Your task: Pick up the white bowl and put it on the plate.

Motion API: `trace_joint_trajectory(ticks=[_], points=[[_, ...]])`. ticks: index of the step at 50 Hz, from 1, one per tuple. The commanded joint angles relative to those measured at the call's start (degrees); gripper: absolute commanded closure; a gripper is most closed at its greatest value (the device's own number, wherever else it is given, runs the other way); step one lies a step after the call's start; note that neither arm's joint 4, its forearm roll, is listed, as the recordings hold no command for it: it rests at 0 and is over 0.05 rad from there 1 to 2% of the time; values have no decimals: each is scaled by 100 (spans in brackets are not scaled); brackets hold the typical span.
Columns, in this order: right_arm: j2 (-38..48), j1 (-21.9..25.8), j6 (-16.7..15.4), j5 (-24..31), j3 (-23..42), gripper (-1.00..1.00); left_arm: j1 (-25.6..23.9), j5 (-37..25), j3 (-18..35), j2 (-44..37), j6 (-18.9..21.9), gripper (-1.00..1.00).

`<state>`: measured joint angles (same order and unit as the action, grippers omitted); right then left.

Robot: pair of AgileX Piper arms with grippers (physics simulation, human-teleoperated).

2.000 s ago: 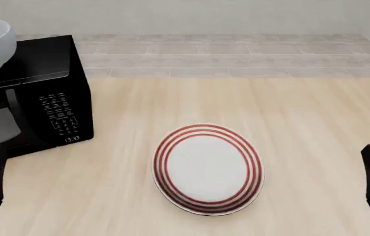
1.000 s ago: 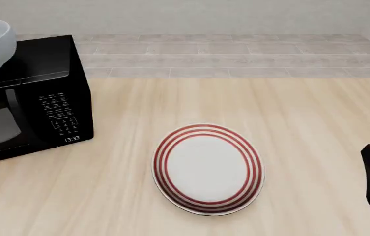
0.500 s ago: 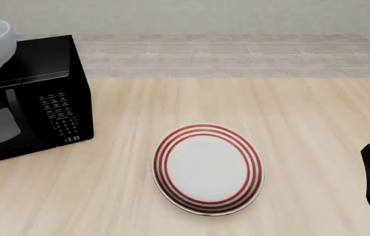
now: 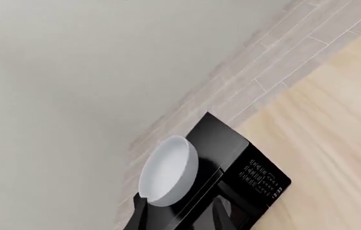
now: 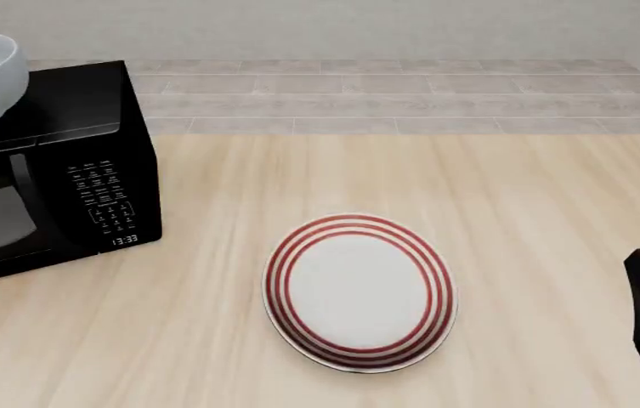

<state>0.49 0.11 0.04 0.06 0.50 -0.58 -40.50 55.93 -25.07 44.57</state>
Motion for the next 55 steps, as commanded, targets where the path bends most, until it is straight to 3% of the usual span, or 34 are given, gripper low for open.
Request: trace_joint_trajectory(ticks=[1,3,13,29,36,41,55], points=[[7,-9,-6,-15,-11,-100,-74,-471,835,-611,509,-100],[6,-10,-5,-15,-11,-100,-112,-447,574,-452,575,-100],[8,-9,-5,-15,-11,-100,-243,-1099,1035,-544,614,-100],[8,-9,-5,-15,-11,-100,-144,-1359,1325,-1007,781,-100],[7,-10,-6,-15,-11,-100,-29,-1276,984,-1059,1226,-100],[7,-10,-4,-15,-11,-100,49,-1281,1189,-1279,1246,-100],[7,-9,-6,-15,-11,-100,573,-796,1090,-1833,1518,-100]])
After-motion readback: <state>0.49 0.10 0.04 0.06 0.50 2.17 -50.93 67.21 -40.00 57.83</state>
